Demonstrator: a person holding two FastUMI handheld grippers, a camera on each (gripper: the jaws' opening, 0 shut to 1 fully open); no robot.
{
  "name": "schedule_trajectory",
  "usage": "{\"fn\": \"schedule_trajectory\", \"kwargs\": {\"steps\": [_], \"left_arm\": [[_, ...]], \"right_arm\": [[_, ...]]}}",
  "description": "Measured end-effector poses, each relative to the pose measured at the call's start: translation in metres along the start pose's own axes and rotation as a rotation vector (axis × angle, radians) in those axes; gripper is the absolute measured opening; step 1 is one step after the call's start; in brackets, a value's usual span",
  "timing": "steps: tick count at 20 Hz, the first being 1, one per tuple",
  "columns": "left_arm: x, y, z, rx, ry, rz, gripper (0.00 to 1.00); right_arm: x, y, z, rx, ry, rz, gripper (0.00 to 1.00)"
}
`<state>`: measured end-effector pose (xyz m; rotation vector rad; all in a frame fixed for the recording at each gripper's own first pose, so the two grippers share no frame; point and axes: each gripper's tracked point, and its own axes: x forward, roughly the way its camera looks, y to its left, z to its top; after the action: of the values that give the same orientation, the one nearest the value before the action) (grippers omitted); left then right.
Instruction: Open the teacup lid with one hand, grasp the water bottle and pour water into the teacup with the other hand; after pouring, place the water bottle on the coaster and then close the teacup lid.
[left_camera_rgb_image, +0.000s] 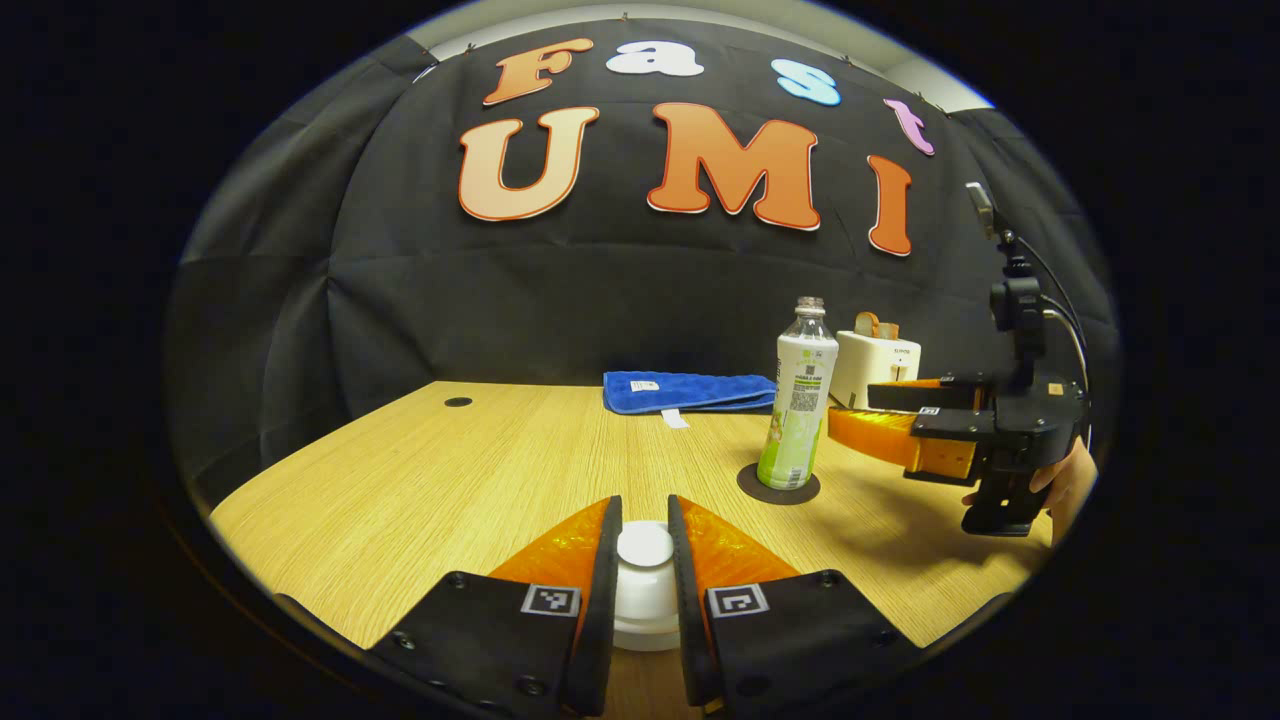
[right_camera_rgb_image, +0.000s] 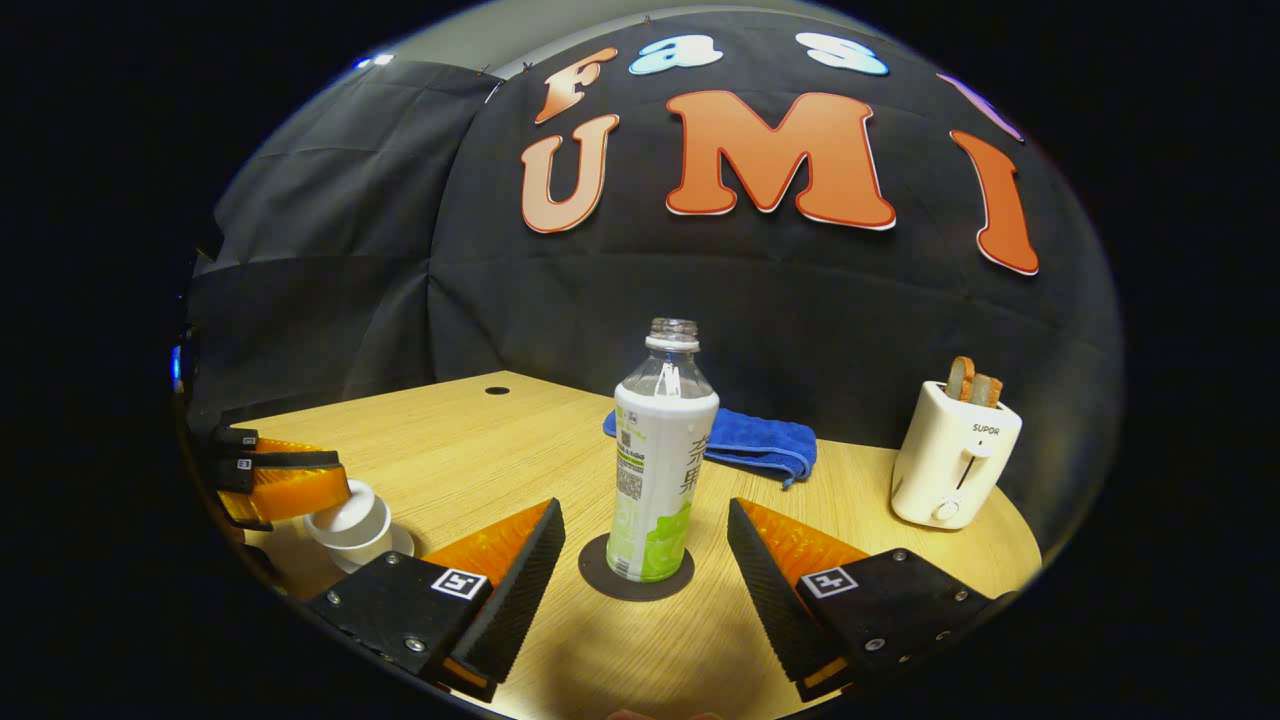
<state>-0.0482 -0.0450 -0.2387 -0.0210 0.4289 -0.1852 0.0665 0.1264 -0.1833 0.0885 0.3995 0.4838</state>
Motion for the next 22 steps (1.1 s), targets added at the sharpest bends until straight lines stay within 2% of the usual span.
{"fn": "schedule_trajectory", "kwargs": {"steps": [4, 5, 6, 7, 8, 9, 10, 11, 12, 14, 17, 20, 22], "left_arm": [[0.002, -0.002, -0.01, 0.032, 0.018, 0.002, 0.32], [0.002, -0.003, -0.01, 0.039, 0.019, 0.005, 0.35], [0.003, -0.002, -0.011, 0.046, 0.032, 0.013, 0.29], [0.004, -0.003, -0.01, 0.051, 0.025, 0.012, 0.29], [0.003, -0.005, -0.009, 0.052, 0.023, 0.006, 0.35], [0.0, -0.006, -0.005, 0.055, 0.014, 0.004, 0.36], [-0.002, -0.006, 0.001, 0.063, 0.001, 0.01, 0.55], [-0.003, -0.005, 0.008, 0.07, -0.02, 0.02, 0.63], [-0.005, -0.004, 0.018, 0.074, -0.045, 0.033, 0.83], [-0.009, -0.001, 0.039, 0.082, -0.102, 0.055, 0.95], [-0.014, 0.002, 0.075, 0.082, -0.183, 0.09, 0.98], [-0.021, -0.001, 0.113, 0.03, -0.262, 0.085, 0.94], [-0.023, -0.005, 0.136, 0.013, -0.297, 0.076, 0.97]], "right_arm": [[-0.018, -0.004, 0.007, -0.009, -0.03, -0.01, 0.98], [-0.022, -0.005, 0.01, -0.016, -0.037, -0.013, 0.99], [-0.026, -0.006, 0.012, -0.019, -0.046, -0.018, 0.99], [-0.029, -0.006, 0.014, -0.021, -0.054, -0.019, 0.99], [-0.032, -0.006, 0.016, -0.021, -0.061, -0.02, 0.99], [-0.036, -0.006, 0.019, -0.021, -0.071, -0.019, 0.99], [-0.04, -0.007, 0.022, -0.019, -0.082, -0.022, 0.99], [-0.043, -0.008, 0.026, -0.016, -0.092, -0.027, 0.99], [-0.047, -0.01, 0.029, -0.012, -0.103, -0.038, 0.99], [-0.056, -0.018, 0.039, -0.005, -0.128, -0.069, 0.99], [-0.074, -0.029, 0.061, 0.017, -0.193, -0.118, 0.99], [-0.094, -0.042, 0.086, 0.032, -0.254, -0.178, 0.99], [-0.106, -0.051, 0.099, 0.036, -0.281, -0.225, 0.98]]}}
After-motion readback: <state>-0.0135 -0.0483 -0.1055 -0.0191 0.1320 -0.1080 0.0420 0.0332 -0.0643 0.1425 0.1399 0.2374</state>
